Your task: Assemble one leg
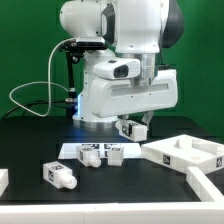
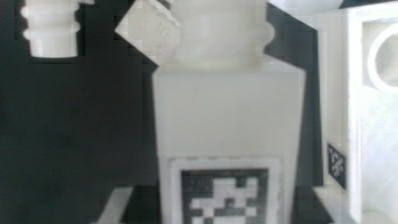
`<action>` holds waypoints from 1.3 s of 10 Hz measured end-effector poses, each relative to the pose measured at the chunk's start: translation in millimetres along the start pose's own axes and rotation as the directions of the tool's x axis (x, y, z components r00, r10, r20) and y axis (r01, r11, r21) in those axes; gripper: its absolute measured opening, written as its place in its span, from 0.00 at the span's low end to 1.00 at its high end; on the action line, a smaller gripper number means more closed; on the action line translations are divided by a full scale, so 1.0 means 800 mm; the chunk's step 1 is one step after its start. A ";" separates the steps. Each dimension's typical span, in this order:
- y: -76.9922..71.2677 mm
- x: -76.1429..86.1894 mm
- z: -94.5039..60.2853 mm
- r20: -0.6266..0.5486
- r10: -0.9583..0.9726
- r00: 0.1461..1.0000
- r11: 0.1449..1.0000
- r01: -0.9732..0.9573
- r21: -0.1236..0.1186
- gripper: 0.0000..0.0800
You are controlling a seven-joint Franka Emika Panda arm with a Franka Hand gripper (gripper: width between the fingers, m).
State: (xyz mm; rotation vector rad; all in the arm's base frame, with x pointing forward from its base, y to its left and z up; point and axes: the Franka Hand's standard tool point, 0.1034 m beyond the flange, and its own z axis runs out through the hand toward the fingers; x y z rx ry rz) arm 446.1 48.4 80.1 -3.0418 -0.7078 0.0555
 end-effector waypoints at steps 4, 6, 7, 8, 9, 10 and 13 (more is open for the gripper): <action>0.022 -0.048 -0.005 0.004 -0.016 1.000 1.000 0.016 -0.011 0.36; 0.089 -0.083 0.003 0.004 -0.113 0.994 0.994 0.113 -0.004 0.36; 0.121 -0.097 0.020 0.004 -0.120 0.993 0.993 0.120 0.004 0.36; 0.152 -0.108 0.040 0.006 -0.135 0.991 0.991 0.134 0.015 0.36; 0.181 -0.113 0.060 0.016 -0.121 0.993 0.992 0.120 0.027 0.36; 0.191 -0.113 0.066 0.017 -0.111 0.994 0.994 0.110 0.029 0.36; 0.188 -0.112 0.066 0.017 -0.116 0.993 0.993 0.116 0.030 0.36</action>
Offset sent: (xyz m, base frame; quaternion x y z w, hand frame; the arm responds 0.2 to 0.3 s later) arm -0.0514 -0.0667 0.0145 -0.0253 0.0052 -0.0089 0.9996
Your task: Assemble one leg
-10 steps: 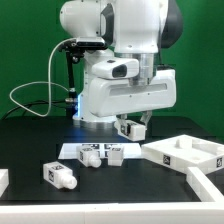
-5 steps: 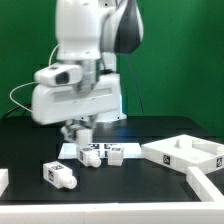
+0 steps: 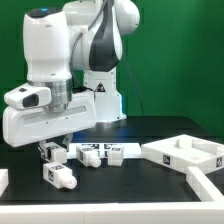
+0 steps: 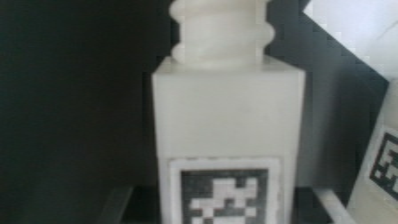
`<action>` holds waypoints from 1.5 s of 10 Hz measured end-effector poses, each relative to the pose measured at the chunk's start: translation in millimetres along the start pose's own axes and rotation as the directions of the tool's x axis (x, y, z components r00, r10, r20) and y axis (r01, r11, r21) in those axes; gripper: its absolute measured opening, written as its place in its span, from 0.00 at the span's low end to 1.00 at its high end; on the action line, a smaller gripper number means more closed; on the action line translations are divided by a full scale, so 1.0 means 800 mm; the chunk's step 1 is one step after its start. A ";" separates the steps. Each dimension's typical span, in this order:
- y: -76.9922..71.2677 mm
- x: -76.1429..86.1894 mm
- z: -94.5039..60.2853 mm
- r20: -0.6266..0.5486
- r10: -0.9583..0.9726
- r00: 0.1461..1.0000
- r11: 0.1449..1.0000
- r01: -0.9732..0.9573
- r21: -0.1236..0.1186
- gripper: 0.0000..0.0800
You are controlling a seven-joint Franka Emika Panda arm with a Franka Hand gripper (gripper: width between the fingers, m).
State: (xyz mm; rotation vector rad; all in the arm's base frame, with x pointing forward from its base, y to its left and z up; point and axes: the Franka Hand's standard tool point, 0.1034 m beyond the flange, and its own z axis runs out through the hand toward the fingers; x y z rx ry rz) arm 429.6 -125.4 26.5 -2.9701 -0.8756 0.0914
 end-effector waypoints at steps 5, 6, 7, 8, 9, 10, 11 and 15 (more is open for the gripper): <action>0.031 -0.061 0.013 0.020 0.059 0.998 0.998 -0.059 -0.002 0.36; 0.029 -0.064 0.019 0.026 0.066 0.997 0.998 -0.066 0.004 0.36; 0.028 -0.061 0.018 0.025 0.059 0.998 0.998 -0.059 0.005 0.36; 0.028 -0.061 0.018 0.025 0.059 0.998 0.998 -0.059 0.005 0.46; 0.028 -0.061 0.018 0.025 0.059 0.998 0.998 -0.059 0.005 0.63; 0.026 -0.058 0.014 0.026 0.073 0.997 0.997 -0.073 0.007 0.63; 0.016 -0.045 -0.007 0.035 0.117 0.992 0.993 -0.118 0.020 0.77; -0.064 0.055 -0.084 0.029 0.165 0.986 0.986 -0.166 0.017 0.81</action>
Offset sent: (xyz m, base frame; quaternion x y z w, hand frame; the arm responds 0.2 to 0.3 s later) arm -0.0355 -0.0576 -0.0071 -0.0071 0.0096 0.0223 0.9997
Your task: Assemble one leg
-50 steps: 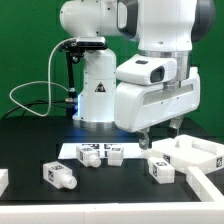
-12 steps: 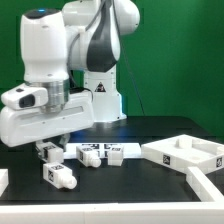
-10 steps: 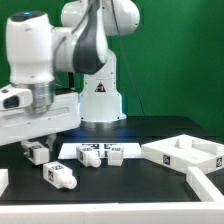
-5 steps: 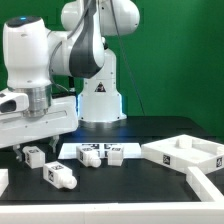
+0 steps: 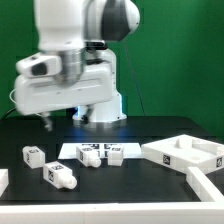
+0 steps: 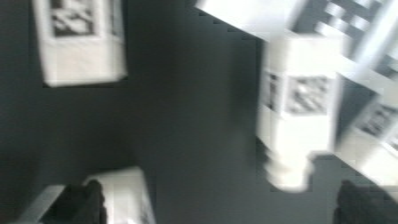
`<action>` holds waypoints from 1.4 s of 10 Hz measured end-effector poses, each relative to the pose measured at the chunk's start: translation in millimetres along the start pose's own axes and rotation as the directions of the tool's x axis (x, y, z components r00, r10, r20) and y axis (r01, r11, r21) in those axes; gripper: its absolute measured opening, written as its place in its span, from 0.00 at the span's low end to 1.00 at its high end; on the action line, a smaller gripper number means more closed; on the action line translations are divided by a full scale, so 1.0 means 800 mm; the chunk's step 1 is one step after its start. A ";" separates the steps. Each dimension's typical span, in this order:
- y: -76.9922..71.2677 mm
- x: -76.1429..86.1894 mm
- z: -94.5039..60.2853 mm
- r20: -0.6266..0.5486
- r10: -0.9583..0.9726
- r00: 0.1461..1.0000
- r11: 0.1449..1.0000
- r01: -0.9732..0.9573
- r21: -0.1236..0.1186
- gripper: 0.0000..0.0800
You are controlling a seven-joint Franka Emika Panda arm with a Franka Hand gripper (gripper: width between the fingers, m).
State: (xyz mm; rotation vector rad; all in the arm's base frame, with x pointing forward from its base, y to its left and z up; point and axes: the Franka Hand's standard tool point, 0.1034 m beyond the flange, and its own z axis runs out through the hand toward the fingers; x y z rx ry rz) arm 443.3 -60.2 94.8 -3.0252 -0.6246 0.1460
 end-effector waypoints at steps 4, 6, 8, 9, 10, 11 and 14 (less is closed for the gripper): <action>-0.025 0.023 0.012 -0.013 -0.054 0.998 0.998 0.054 -0.018 0.81; -0.030 0.025 0.014 -0.016 -0.052 0.999 0.998 0.051 -0.022 0.81; -0.089 0.061 0.024 -0.047 -0.015 0.999 0.998 0.012 -0.054 0.81; -0.123 0.097 0.026 -0.059 0.000 0.998 0.998 -0.003 -0.062 0.81; -0.145 0.119 0.032 -0.065 0.039 0.997 0.997 -0.043 -0.063 0.81; -0.152 0.124 0.038 -0.090 0.050 0.995 0.996 -0.056 -0.065 0.81; -0.151 0.122 0.039 -0.085 0.041 0.996 0.997 -0.047 -0.065 0.81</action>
Offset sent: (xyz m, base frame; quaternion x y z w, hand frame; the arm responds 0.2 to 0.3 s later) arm 0.0000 0.0000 0.0000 0.0000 0.0000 0.0000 1.0000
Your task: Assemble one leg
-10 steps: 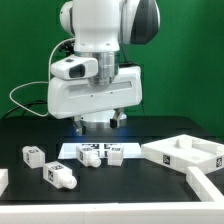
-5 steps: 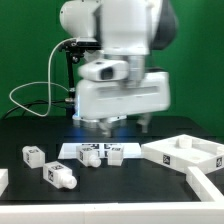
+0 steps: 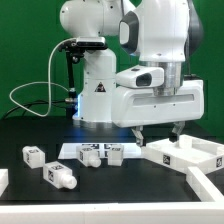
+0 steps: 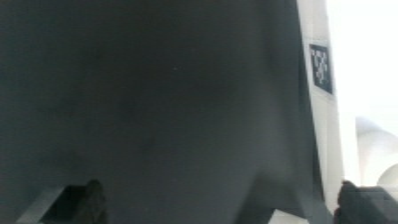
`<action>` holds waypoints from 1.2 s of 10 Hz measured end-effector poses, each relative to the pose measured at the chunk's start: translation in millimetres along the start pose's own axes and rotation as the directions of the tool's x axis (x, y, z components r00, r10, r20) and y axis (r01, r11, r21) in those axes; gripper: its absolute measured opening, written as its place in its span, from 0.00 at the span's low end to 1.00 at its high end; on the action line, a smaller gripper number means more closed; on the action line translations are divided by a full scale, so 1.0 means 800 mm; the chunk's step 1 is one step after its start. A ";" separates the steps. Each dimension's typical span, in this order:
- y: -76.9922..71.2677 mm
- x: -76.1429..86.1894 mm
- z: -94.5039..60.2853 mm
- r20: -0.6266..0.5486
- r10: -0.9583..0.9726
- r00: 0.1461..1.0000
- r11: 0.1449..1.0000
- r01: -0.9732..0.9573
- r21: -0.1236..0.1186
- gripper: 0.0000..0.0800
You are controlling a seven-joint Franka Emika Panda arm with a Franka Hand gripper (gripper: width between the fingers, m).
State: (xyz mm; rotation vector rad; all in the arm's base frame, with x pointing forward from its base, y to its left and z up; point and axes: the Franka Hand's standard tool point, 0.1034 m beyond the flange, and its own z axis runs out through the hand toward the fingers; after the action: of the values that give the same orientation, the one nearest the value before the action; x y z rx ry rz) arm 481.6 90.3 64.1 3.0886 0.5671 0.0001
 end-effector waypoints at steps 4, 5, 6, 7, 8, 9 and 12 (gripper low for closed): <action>-0.056 -0.008 0.030 -0.014 -0.175 0.984 0.984 0.175 -0.021 0.81; -0.049 -0.005 0.026 -0.020 -0.170 0.985 0.985 0.170 -0.024 0.81; -0.048 -0.005 0.026 -0.020 -0.169 0.985 0.985 0.168 -0.024 0.81; -0.049 -0.006 0.027 -0.019 -0.170 0.985 0.985 0.170 -0.024 0.81; -0.050 -0.006 0.028 -0.019 -0.171 0.985 0.985 0.171 -0.023 0.81; -0.056 -0.008 0.040 -0.058 -0.181 0.982 0.983 0.180 -0.025 0.81; -0.057 -0.011 0.048 -0.054 -0.183 0.982 0.983 0.182 -0.022 0.81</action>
Offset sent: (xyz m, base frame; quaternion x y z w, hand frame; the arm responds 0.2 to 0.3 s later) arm -0.0129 0.0290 -0.0305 -0.0524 0.0009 -0.1213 0.9912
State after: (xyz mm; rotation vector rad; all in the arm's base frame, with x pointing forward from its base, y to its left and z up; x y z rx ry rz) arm 457.0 129.8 25.3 3.0158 0.8464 0.0900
